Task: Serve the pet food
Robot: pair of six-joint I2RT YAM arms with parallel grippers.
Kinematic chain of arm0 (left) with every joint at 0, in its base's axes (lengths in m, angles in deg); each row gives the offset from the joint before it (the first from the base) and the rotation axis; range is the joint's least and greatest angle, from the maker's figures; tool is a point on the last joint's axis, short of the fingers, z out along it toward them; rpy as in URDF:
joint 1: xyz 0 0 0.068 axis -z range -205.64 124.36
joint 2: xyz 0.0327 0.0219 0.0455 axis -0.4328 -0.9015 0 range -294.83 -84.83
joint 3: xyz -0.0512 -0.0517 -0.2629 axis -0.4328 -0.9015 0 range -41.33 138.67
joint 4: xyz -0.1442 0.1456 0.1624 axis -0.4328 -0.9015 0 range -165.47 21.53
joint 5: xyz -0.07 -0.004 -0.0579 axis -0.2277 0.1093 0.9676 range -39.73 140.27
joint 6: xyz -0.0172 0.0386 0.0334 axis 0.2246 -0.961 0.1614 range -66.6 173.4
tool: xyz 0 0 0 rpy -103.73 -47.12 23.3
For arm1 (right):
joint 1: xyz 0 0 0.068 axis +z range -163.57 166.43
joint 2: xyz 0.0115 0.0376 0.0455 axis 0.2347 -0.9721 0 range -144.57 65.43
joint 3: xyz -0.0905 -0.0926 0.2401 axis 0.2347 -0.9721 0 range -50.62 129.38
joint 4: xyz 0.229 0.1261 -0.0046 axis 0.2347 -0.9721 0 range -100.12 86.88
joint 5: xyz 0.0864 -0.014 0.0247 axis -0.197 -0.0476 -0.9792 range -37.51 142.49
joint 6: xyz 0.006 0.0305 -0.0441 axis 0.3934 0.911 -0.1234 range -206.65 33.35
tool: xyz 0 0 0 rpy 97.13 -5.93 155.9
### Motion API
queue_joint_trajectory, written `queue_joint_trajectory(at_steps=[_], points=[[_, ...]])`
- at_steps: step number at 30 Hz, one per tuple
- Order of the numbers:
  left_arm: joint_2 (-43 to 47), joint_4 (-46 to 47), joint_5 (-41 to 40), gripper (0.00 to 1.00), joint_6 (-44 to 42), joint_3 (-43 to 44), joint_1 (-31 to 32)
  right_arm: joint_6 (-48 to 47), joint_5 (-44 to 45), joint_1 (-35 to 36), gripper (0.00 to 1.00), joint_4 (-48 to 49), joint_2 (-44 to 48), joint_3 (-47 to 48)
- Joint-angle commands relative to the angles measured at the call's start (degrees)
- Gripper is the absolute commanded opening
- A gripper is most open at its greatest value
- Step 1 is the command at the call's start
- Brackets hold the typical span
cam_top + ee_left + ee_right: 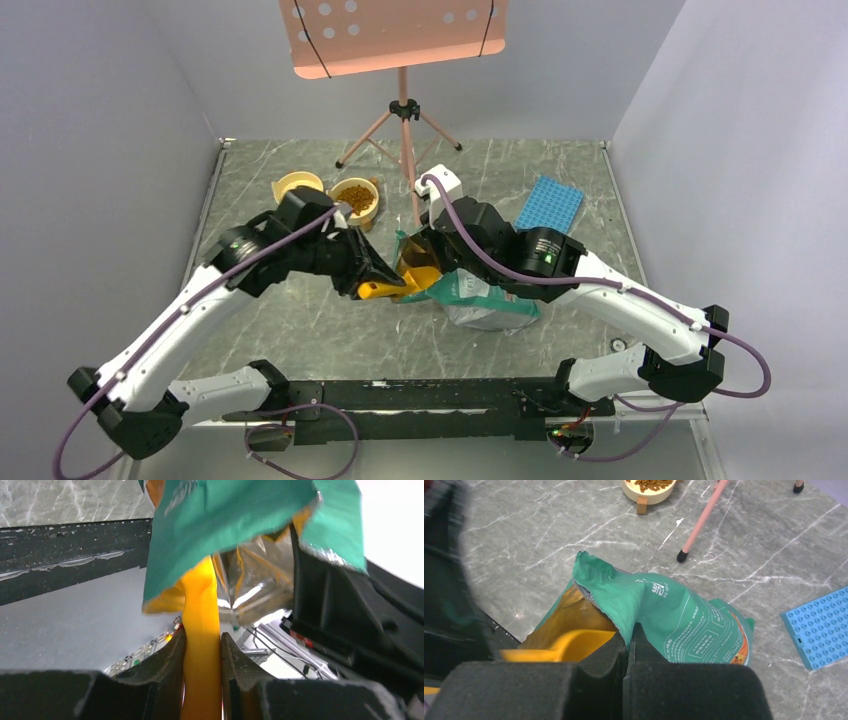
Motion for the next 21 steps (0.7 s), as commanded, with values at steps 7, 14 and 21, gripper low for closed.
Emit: queue_joint_trajectory(at_steps=[7, 14, 21], points=[[-18.49, 9.15, -8.09, 0.0, 16.97, -4.11, 7.93, 3.88, -1.79, 0.73, 0.0, 9.52, 2.79, 4.43], [-31.32, 26.09, -3.91, 0.0, 8.71, -9.46, 8.63, 7.95, -0.94, 0.45, 0.0, 10.61, 7.59, -2.66], [-33.21, 74.81, 0.71, 0.0, 12.31, -31.18, 8.63, 10.19, -1.3, -0.4, 0.0, 8.57, 11.12, -6.8]])
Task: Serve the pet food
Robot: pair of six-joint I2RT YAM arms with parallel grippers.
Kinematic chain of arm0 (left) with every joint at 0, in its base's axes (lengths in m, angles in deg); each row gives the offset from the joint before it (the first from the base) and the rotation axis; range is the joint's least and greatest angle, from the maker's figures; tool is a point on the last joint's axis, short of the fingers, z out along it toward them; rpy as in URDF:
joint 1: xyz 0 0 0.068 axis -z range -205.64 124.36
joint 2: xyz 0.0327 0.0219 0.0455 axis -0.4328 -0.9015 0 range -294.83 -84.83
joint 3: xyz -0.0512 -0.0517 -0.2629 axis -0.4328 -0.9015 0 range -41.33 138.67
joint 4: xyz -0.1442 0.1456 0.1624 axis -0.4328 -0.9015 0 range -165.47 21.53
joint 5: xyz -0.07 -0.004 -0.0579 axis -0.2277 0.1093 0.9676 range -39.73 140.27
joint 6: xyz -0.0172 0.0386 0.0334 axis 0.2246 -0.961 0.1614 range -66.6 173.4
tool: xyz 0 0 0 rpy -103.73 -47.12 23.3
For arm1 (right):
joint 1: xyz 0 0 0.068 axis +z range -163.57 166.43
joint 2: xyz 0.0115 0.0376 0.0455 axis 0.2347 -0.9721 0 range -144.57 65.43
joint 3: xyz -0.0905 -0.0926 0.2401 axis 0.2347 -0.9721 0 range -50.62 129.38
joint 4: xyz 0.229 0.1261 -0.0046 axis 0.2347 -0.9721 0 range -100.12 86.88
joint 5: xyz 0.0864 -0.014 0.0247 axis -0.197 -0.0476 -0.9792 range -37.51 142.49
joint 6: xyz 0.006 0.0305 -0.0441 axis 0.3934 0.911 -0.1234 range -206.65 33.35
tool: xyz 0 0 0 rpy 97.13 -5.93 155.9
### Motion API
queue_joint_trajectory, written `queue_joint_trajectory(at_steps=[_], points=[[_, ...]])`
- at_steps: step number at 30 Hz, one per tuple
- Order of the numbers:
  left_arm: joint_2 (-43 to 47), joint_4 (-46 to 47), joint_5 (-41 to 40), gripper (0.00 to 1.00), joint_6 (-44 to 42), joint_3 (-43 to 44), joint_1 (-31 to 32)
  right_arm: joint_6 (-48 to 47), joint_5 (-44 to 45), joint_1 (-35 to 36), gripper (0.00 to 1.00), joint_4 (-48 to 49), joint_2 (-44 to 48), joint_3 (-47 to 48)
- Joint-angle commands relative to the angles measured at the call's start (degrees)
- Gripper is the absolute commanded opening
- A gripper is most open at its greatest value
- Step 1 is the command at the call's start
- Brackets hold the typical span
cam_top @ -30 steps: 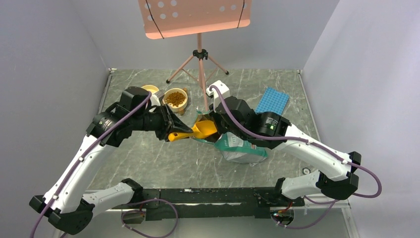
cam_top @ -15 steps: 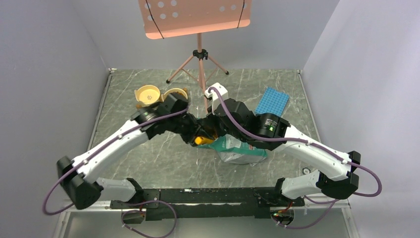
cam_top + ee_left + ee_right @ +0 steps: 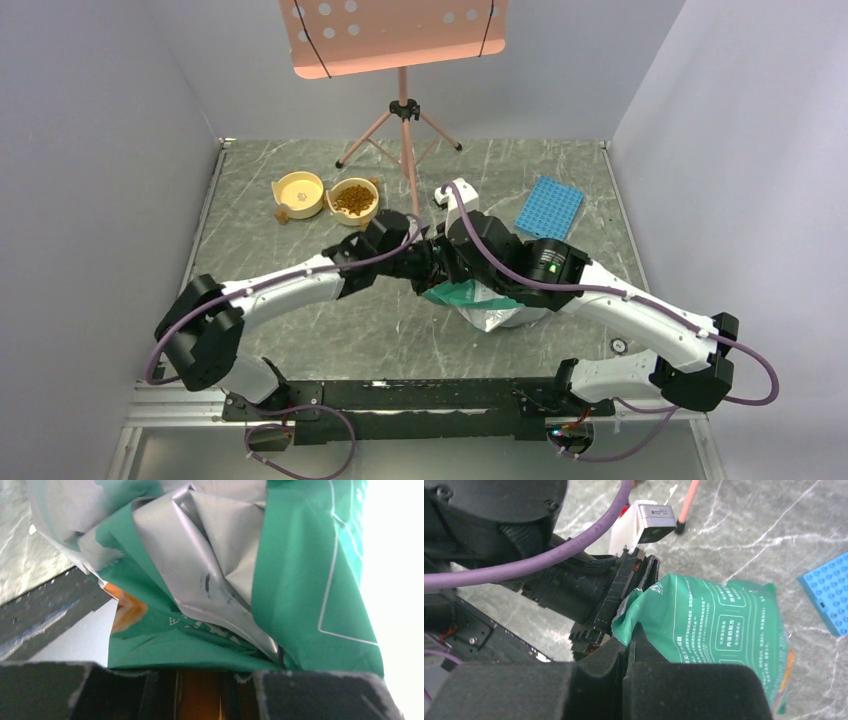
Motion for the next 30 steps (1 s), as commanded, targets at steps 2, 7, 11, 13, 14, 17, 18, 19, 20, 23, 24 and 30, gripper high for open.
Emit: queue_joint_trajectory(at_steps=[2, 7, 11, 13, 14, 17, 18, 19, 20, 23, 24, 30], points=[[-10.45, 50.09, -2.05, 0.0, 2.68, -19.27, -0.16, 2.45, -1.2, 0.2, 0.0, 6.83, 7.03, 1.08], [-12.79, 74.59, 1.98, 0.0, 3.89, -22.32, -1.12, 2.36, -0.75, -2.8, 0.0, 4.87, 9.27, 0.65], [-8.05, 71.24, 5.42, 0.0, -1.85, -21.54, -2.3, 2.13, -0.87, -6.69, 0.0, 3.98, 11.11, -0.45], [-4.51, 67.15, 6.43, 0.0, -5.43, -21.47, -2.6, 1.79, -0.4, -8.62, 0.0, 3.71, 11.76, -0.53], [-2.89, 65.22, 6.94, 0.0, -6.78, -21.54, -2.83, 1.44, -0.14, -9.5, 0.0, 3.62, 11.89, -0.35], [0.66, 60.76, 8.34, 0.0, -8.6, -22.6, -3.44, -0.19, 1.91, -10.74, 0.0, 3.19, 11.76, 0.77], [1.65, 59.91, 8.54, 0.0, -8.62, -23.23, -3.57, -0.65, 2.94, -10.94, 0.0, 2.97, 11.54, 1.31], [2.77, 58.9, 8.79, 0.0, -8.67, -23.76, -3.9, -1.05, 4.21, -11.05, 0.0, 2.71, 11.4, 1.85], [3.88, 58.15, 9.15, 0.0, -8.75, -24.3, -4.21, -1.45, 5.39, -11.21, 0.0, 2.56, 11.3, 2.38], [8.02, 55.09, 9.92, 0.0, -9.64, -25.57, -5.18, -2.71, 7.57, -11.87, 0.0, 2.77, 11.42, 3.29], [9.61, 53.2, 10.12, 0.0, -10.17, -25.82, -5.45, -3.18, 7.67, -12.17, 0.0, 2.94, 11.45, 3.4], [18.6, 43.26, 10.84, 0.0, -12.97, -26.09, -6.49, -4.4, 7.68, -13.03, 0.0, 2.63, 11.66, 2.42]])
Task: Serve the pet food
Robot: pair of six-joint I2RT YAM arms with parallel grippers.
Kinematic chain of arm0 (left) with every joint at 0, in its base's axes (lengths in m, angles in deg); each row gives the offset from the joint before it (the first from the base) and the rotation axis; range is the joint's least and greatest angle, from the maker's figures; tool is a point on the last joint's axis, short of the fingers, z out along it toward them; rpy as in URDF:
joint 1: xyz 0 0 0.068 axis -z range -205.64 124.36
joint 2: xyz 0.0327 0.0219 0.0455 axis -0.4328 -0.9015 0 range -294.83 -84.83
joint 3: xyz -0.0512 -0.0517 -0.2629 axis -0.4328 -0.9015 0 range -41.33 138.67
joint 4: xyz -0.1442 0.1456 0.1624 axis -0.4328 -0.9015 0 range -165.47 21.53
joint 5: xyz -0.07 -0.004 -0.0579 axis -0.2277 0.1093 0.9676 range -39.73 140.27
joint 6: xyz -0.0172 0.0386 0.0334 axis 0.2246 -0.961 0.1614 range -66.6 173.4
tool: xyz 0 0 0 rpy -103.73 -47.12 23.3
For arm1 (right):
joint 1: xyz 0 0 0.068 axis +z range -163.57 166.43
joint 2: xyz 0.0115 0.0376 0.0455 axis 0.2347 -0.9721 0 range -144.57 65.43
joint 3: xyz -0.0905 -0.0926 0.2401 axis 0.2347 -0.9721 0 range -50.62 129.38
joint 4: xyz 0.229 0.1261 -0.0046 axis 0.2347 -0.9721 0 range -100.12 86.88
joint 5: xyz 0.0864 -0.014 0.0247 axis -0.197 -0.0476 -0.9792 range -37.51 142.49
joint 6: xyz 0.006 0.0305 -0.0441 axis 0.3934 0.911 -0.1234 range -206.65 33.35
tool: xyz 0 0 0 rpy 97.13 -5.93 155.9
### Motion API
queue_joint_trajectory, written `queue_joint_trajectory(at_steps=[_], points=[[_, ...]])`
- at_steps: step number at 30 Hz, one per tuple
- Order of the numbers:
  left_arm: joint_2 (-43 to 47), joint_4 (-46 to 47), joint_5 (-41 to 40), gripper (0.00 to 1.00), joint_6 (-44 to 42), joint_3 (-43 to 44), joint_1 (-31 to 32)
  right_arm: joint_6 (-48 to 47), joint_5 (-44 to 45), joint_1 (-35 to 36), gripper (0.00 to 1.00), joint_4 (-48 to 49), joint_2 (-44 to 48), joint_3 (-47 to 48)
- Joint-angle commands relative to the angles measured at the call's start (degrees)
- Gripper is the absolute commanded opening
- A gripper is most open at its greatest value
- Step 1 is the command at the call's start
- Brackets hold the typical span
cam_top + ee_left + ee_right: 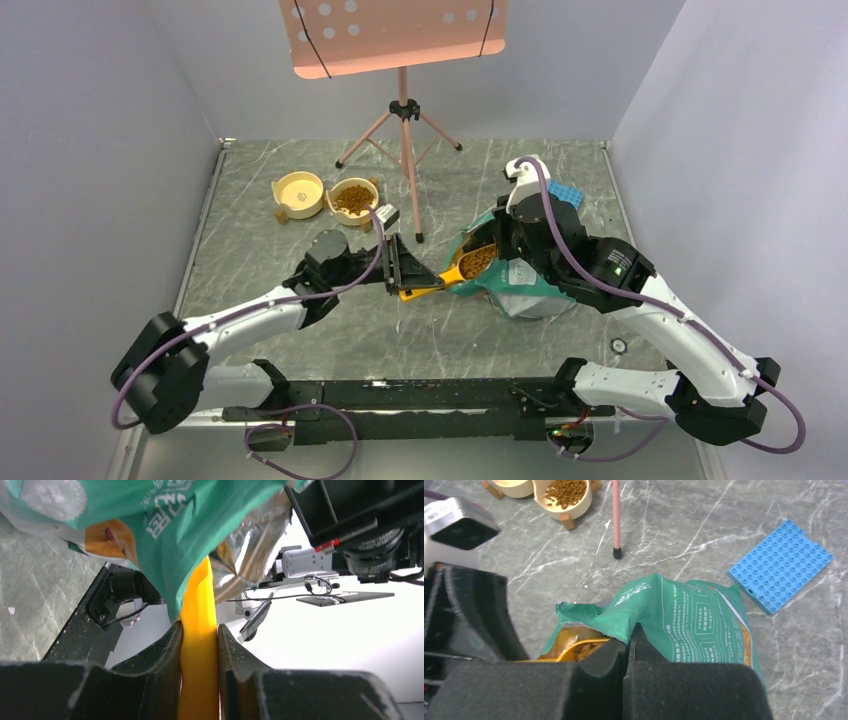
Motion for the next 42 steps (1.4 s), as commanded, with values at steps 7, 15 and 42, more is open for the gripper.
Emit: queue_joint_trajectory(at_steps=[7, 15, 42], points=[[13.09, -15.03, 1.8, 0.0, -3.86, -1.62, -1.59, -2.54, 4.73, -1.17, 0.0, 5.64, 2.19, 1.77], [17.86, -15.78, -1.18, 0.0, 2.81, -3.73, -2.07, -2.26, 2.35, -1.14, 0.0, 5.51, 1.68, 2.15], [16.76, -38.95, -6.32, 0.0, 7.77, 9.44, -3.04, -1.86, 0.85, -1.19, 0.0, 6.7, 0.34, 1.88]])
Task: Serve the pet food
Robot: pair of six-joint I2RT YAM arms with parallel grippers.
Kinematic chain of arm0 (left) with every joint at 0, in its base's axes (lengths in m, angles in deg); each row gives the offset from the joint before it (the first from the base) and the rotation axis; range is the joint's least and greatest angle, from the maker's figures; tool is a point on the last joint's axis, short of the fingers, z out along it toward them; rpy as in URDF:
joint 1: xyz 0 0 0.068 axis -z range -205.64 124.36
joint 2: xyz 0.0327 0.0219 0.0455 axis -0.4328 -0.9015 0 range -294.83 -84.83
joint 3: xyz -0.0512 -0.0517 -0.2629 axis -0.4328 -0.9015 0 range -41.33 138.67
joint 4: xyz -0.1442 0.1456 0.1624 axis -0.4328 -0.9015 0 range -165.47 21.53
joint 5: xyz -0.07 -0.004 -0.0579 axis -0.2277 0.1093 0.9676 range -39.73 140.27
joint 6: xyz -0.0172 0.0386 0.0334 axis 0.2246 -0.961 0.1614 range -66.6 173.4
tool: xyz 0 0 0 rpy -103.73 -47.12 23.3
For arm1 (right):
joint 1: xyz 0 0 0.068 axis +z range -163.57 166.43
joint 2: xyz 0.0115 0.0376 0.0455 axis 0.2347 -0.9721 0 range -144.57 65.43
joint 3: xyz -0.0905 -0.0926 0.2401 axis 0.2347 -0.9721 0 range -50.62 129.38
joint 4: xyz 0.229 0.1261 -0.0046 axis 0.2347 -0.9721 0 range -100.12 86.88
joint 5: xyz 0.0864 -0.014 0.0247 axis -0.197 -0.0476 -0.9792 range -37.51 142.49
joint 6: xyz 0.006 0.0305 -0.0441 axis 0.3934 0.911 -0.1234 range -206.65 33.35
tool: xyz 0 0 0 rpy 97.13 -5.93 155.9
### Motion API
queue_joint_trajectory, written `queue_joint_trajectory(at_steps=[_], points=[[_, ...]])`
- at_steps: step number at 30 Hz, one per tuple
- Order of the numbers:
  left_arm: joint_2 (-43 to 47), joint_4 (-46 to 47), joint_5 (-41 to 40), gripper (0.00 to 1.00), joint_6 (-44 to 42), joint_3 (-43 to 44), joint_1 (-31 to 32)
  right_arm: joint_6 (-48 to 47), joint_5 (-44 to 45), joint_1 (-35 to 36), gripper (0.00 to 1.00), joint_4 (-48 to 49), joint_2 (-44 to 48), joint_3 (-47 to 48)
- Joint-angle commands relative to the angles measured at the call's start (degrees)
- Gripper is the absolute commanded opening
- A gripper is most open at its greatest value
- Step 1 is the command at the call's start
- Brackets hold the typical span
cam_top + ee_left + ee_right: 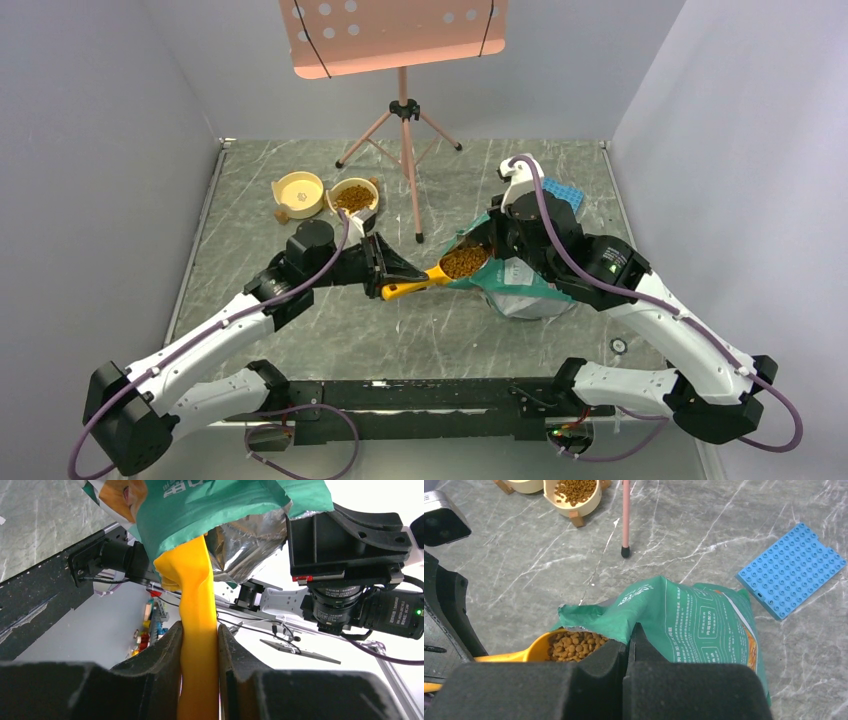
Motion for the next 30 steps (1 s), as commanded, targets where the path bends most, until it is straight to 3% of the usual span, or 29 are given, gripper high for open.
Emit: queue_joint_trajectory(at_steps=[1, 7, 20, 26, 30], points=[[1.32, 0.99, 0.18, 0.0, -3.22, 1.28, -1.47, -1.02, 3.03, -0.51, 0.0, 5.54, 1.29, 1.72], [2.69, 9.74, 3.32, 0.0, -3.56, -1.21, -2.63, -0.93, 4.34, -0.58, 0.0, 5.66, 1.31, 2.0], [8.7, 9.94, 4.51, 0.0, -6.52, -3.18, -4.0, 1.0, 5.29, -1.24, 0.0, 5.92, 2.34, 1.51], [-1.96, -2.53, 2.06, 0.0, -5.59, 10.0, 0.22, 1.8, 2.65, -1.22, 0.0, 6.44, 1.14, 1.06], [-8.1, -20.53, -2.58, 0.0, -14.1, 23.38, 2.25, 1.37, 3.07, -1.22, 0.0, 6.94, 0.9, 1.85]])
